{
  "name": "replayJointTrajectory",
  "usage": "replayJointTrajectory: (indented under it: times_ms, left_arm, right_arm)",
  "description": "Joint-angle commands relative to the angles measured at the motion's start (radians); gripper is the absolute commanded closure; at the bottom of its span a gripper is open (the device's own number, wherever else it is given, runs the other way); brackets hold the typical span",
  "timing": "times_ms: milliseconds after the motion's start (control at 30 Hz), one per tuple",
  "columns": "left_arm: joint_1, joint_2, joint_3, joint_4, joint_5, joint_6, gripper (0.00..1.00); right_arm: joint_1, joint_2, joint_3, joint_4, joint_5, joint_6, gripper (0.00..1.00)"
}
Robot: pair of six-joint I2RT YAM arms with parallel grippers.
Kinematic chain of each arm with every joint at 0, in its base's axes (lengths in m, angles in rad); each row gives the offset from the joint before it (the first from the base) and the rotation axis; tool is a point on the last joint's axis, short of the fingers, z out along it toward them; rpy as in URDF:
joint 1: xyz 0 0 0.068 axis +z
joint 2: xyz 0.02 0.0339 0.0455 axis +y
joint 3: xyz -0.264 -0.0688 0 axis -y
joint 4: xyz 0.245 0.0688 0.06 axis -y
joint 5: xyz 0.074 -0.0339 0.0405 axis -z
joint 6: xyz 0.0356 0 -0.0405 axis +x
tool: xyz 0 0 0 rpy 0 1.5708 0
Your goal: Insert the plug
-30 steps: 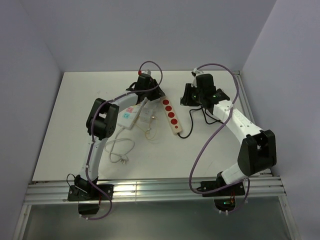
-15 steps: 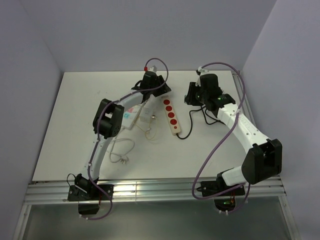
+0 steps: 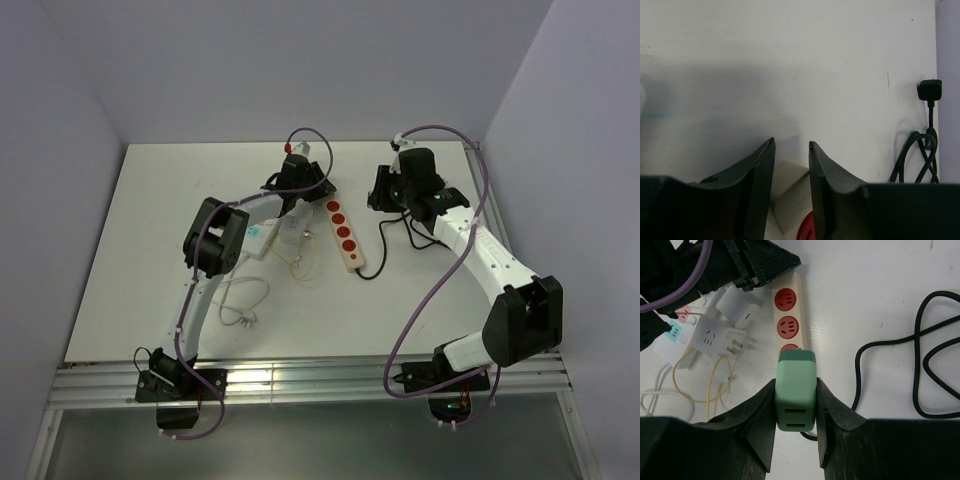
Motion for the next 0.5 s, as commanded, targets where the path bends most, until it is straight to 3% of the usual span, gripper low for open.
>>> replayJointTrajectory:
  times_ms: [0,333,467]
  left_arm:
    - [-0.03,-0.066,-0.09,0.045,0.057,0.01,0.62]
    - [-0.11,-0.124,-0.153,0.157,0.162,0.007,0.65]
    - [-0.16,-0.124,-0.114,0.099,0.152,0.027,0.64]
  right_arm:
    - [-0.002,0.011,0.011,0.007,-0.03,-0.022,1.0]
    - [0.022,0.091,0.056,-0.099,0.041,-0.109,1.0]
    - [0.024,0.137,0.096,-0.149,0.059,-0.134,1.0]
